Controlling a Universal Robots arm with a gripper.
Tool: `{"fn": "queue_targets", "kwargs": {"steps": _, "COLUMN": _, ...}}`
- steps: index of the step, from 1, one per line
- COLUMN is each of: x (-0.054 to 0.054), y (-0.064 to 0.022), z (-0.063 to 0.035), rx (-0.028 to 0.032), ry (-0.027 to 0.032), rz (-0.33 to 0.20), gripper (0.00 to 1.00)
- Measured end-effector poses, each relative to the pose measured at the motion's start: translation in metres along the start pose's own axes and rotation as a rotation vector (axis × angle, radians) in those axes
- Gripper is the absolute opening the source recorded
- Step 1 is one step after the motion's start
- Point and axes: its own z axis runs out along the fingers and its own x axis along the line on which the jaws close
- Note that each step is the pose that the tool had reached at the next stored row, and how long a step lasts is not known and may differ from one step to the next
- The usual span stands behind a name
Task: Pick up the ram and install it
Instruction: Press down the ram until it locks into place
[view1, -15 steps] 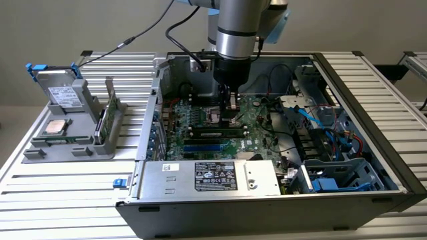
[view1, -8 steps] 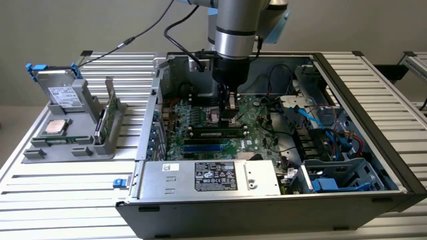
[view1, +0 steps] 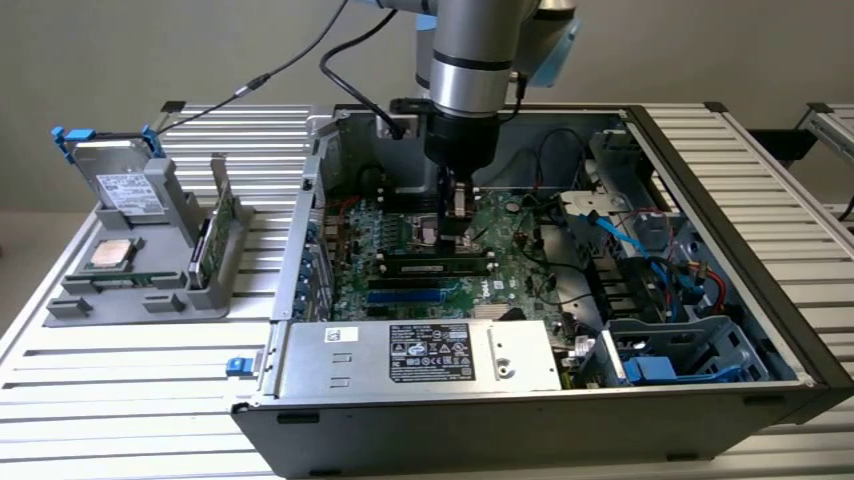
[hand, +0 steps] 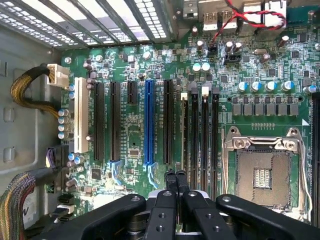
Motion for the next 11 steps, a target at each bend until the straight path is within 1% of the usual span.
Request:
{"fn": "queue_targets", "kwargs": {"steps": 3, "x": 0.0, "y": 0.0, "z": -0.0002, "rx": -0.0045, "ry": -0.0025, "rz": 0.035, "gripper": 0.1}}
{"fn": "queue_targets", "kwargs": {"steps": 5, "x": 0.0, "y": 0.0, "z": -0.0002, "rx": -0.0064, "ry": -0.0042, "rz": 0.058, "gripper": 0.1}}
{"fn": "queue_targets", "kwargs": {"steps": 11, "x": 0.0, "y": 0.0, "z": -0.0001, "rx": -0.0078, "ry": -0.0098, "rz": 0.125, "gripper": 0.1}}
